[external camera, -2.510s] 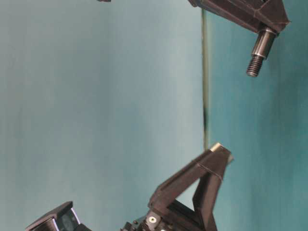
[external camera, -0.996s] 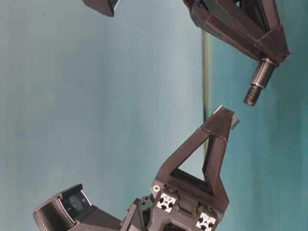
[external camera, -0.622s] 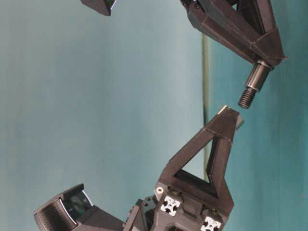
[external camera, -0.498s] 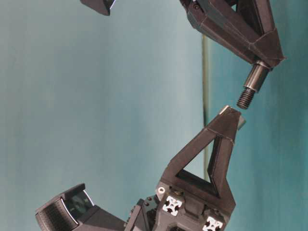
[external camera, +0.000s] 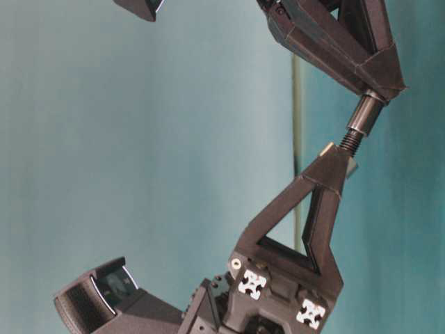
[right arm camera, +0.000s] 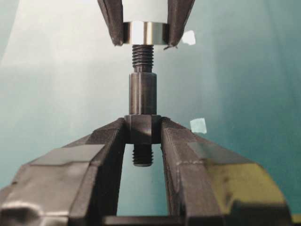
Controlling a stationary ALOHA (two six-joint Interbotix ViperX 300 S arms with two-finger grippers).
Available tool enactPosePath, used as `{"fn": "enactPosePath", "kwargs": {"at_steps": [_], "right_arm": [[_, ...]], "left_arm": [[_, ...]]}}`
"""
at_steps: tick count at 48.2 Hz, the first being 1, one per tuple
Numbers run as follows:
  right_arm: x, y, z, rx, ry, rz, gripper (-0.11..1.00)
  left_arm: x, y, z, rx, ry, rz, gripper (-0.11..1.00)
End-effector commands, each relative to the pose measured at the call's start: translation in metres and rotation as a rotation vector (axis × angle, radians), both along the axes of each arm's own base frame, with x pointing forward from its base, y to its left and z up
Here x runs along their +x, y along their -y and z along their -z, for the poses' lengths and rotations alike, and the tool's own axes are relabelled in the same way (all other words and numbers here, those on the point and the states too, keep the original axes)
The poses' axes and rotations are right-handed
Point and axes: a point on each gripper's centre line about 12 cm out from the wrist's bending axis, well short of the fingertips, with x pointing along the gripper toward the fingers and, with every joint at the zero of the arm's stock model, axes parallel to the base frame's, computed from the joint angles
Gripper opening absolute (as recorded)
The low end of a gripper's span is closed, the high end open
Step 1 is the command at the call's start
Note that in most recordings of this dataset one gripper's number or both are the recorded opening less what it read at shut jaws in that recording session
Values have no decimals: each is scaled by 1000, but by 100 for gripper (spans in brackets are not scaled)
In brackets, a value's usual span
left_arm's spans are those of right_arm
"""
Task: Insert the washer onto the shaft with both hands.
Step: 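Bring the washer toward the shaft tip, aligning its hole with the thread, then push the left gripper's washer down over the threaded shaft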
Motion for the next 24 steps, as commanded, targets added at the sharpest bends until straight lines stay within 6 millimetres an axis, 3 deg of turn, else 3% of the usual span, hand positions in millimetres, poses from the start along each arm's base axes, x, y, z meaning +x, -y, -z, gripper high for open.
{"fn": "enactPosePath", "kwargs": {"at_steps": [1,24], "right_arm": [[5,-1,-7,10,32,2,0],[5,0,-7,11,35,5,0]], "left_arm": [[5,2,-8,-2,29,4,36],[14,5,-2,-2,17,10,36]]}}
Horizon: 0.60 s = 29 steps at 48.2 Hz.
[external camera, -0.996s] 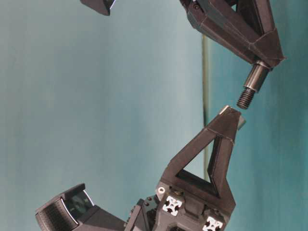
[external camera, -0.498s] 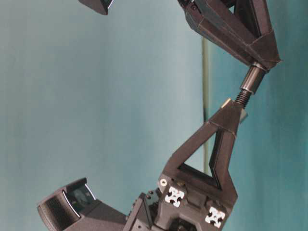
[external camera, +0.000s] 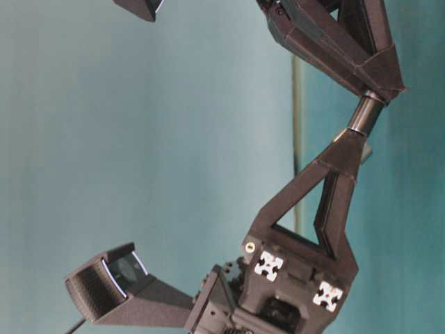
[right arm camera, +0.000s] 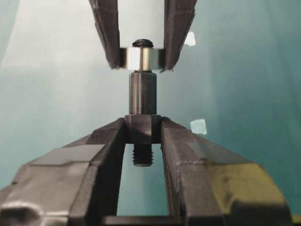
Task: Insert the washer onto the shaft with both hands.
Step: 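Push the left gripper's washer down over the threaded shaft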
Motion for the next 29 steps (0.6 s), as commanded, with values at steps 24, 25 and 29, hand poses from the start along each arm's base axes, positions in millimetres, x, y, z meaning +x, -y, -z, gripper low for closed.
{"fn": "enactPosePath", "kwargs": {"at_steps": [24,25,29], "right_arm": [[5,0,-8,10,33,5,0],[5,0,-7,10,32,5,0],[5,0,-7,10,32,5,0]], "left_arm": [[12,2,-4,2,3,5,36],[12,3,-4,2,2,7,36],[12,3,-4,3,-1,7,36]]}}
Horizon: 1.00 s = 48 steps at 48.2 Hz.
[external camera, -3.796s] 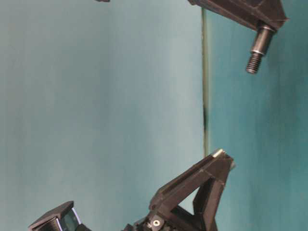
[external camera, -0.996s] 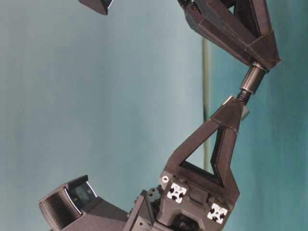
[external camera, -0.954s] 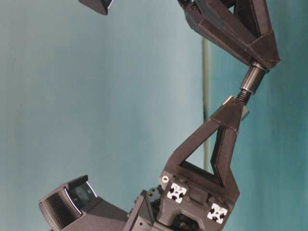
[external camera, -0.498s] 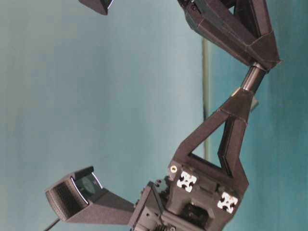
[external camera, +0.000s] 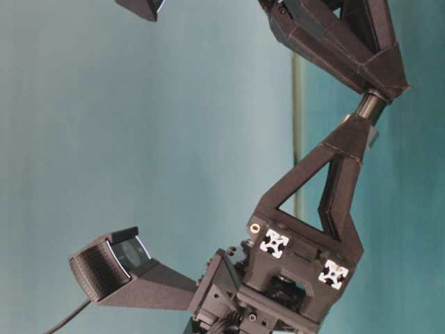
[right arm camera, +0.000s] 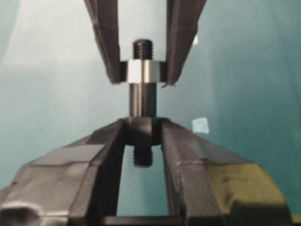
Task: Insert the washer onto the shaft with both hands.
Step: 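Push the left gripper's washer down over the threaded shaft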
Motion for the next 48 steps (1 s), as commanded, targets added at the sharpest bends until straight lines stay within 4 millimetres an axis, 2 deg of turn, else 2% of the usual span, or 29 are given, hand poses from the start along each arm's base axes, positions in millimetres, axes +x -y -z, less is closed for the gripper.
{"fn": "enactPosePath", "kwargs": {"at_steps": [1,48], "right_arm": [[5,0,-8,11,35,6,0],[6,1,-8,11,33,8,0]], "left_arm": [[4,1,-6,1,20,3,36],[24,3,-8,21,13,11,36]]}}
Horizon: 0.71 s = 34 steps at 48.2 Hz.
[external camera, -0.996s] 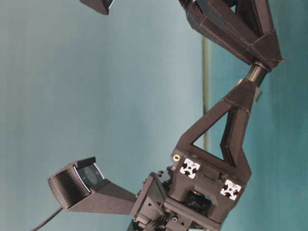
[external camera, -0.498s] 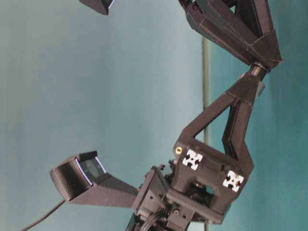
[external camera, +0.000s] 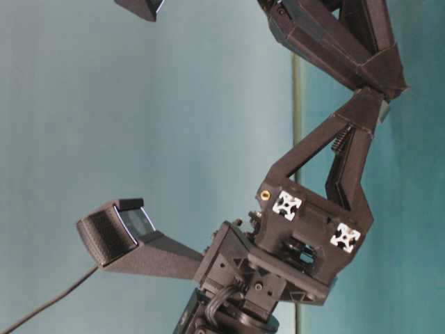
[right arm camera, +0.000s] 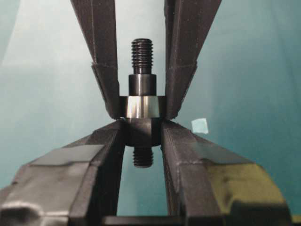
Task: Insert the washer onto the shaft with both hands.
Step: 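Push the left gripper's washer down over the threaded shaft, then open the left gripper to release the washer on the shaft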
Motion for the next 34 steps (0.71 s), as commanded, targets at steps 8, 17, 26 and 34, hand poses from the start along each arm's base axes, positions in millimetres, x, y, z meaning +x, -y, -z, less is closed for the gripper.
{"fn": "enactPosePath", "kwargs": {"at_steps": [8,17,26,34], "right_arm": [[6,1,-8,9,33,9,0],[6,1,-8,9,32,9,0],[5,1,-8,9,29,9,0],[5,1,-7,9,27,9,0]], "left_arm": [[3,2,-7,2,14,5,36],[2,1,-3,6,-40,4,36],[2,1,-3,8,-46,4,36],[2,1,-4,8,-42,4,50]]}}
